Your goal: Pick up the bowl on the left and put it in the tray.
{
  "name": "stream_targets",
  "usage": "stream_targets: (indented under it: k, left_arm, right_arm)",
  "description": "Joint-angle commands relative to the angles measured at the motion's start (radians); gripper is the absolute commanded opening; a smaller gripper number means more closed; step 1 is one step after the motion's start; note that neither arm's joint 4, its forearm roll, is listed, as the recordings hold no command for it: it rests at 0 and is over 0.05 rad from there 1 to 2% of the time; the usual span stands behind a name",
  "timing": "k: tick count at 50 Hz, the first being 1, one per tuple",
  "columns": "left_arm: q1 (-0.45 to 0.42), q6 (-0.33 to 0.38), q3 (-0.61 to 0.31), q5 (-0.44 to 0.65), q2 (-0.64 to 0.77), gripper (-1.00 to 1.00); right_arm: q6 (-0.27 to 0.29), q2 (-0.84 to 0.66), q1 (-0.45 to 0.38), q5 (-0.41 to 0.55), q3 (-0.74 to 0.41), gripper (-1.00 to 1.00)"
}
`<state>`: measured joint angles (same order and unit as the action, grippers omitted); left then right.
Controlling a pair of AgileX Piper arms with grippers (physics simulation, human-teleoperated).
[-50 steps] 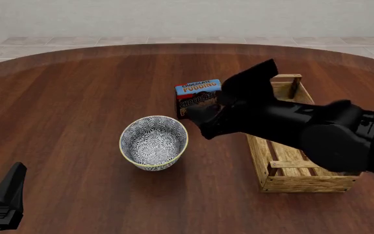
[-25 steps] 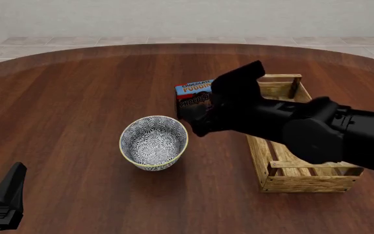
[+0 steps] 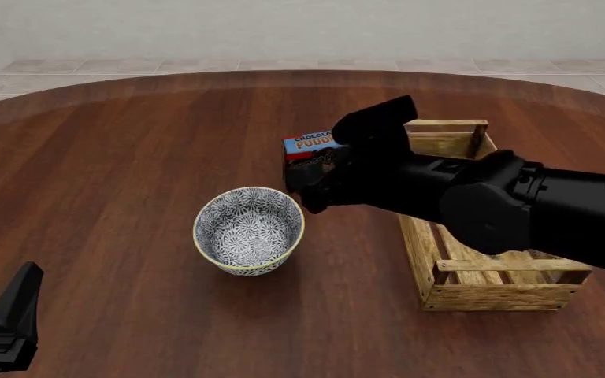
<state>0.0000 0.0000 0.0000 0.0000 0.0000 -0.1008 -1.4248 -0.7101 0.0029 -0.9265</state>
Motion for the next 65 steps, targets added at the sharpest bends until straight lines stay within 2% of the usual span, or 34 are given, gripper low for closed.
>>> stream_targets:
  k: [1,18,52,65]
  left_arm:
    - [0.0,0.0,0.0,0.0,0.0,1.0]
    - [0.0,0.0,0.0,0.0,0.0,1.0]
    - [0.0,0.0,0.0,0.0,0.0,1.0]
    - [0.0,0.0,0.0,0.0,0.0,1.0]
  right_arm:
    - [-0.009,-0.03,0.01,-0.01,-0.015,1.0]
    - [-0.029,-0.048,0.033,-0.023,-0.023,1.0]
    - [-0.01,-0.141,0.086,-0.081,-0.051,1.0]
    - [-0.002,-0.176,0.079,-0.084,-0.059,1.0]
